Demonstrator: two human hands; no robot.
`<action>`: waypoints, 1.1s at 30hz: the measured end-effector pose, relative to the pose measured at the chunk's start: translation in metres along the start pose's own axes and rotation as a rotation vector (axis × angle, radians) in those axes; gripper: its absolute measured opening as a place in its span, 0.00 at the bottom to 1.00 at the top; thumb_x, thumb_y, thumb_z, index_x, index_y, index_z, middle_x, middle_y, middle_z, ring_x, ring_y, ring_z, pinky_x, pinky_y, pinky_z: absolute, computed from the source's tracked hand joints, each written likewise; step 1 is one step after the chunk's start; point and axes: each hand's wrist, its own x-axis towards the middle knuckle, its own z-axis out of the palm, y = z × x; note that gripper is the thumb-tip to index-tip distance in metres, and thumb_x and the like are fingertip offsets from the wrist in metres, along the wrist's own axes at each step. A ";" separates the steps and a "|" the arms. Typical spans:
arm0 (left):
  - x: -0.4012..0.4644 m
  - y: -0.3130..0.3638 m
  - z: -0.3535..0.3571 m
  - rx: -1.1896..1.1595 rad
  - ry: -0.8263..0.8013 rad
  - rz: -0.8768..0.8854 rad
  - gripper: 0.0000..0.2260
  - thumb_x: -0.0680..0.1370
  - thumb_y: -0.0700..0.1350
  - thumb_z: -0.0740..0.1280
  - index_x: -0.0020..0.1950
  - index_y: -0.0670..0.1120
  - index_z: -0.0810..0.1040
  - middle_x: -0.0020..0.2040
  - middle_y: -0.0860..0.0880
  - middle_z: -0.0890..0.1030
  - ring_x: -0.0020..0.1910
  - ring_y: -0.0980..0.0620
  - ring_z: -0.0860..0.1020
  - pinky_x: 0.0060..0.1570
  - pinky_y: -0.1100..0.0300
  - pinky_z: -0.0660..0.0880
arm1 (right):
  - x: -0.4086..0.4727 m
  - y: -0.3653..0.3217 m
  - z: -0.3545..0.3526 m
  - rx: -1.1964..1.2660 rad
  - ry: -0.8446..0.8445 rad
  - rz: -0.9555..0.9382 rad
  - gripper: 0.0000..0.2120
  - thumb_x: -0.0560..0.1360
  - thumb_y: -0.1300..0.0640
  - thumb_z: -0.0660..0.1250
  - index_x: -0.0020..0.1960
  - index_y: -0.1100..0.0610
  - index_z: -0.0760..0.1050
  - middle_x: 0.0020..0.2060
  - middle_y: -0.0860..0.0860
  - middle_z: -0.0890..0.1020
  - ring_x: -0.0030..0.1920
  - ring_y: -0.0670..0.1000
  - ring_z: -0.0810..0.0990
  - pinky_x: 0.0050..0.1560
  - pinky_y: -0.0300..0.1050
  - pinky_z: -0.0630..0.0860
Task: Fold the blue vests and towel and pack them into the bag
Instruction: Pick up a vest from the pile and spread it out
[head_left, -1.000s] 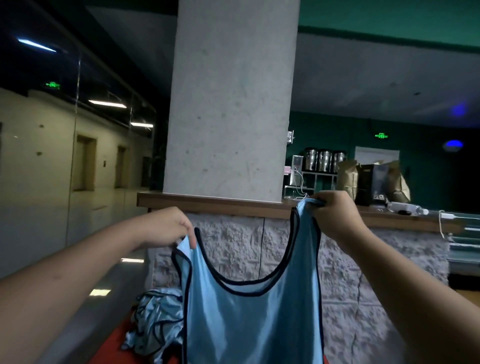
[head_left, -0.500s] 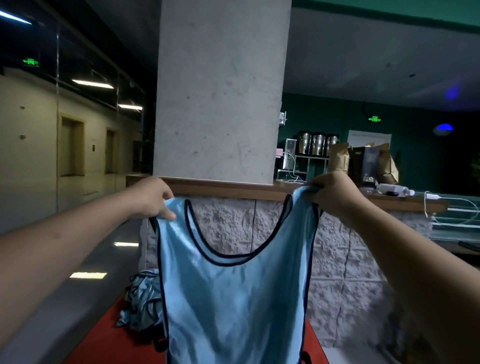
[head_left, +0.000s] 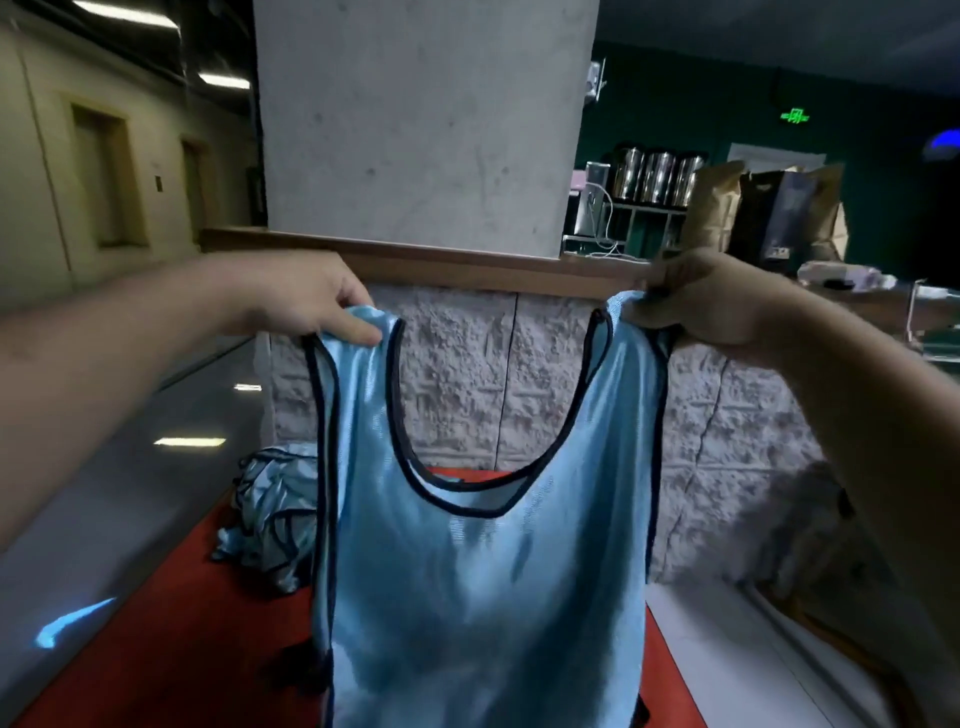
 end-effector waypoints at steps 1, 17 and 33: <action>0.028 -0.011 0.017 0.070 0.028 0.000 0.11 0.78 0.47 0.73 0.37 0.43 0.82 0.29 0.54 0.80 0.30 0.56 0.76 0.30 0.64 0.69 | 0.020 0.020 0.015 -0.063 0.034 0.025 0.04 0.75 0.65 0.73 0.42 0.59 0.84 0.37 0.56 0.84 0.38 0.53 0.83 0.39 0.49 0.85; 0.343 -0.192 0.313 0.030 0.298 -0.276 0.20 0.78 0.52 0.73 0.33 0.44 0.70 0.31 0.47 0.71 0.29 0.50 0.72 0.31 0.55 0.69 | 0.244 0.335 0.219 -0.489 0.278 0.499 0.04 0.75 0.61 0.69 0.48 0.62 0.81 0.43 0.58 0.83 0.44 0.59 0.83 0.40 0.48 0.79; 0.067 -0.197 0.540 0.123 0.026 -0.171 0.36 0.82 0.64 0.43 0.71 0.42 0.76 0.72 0.45 0.73 0.75 0.49 0.63 0.74 0.54 0.50 | -0.081 0.382 0.369 -0.517 -0.309 0.381 0.30 0.80 0.41 0.52 0.80 0.48 0.54 0.78 0.48 0.58 0.79 0.50 0.57 0.74 0.47 0.60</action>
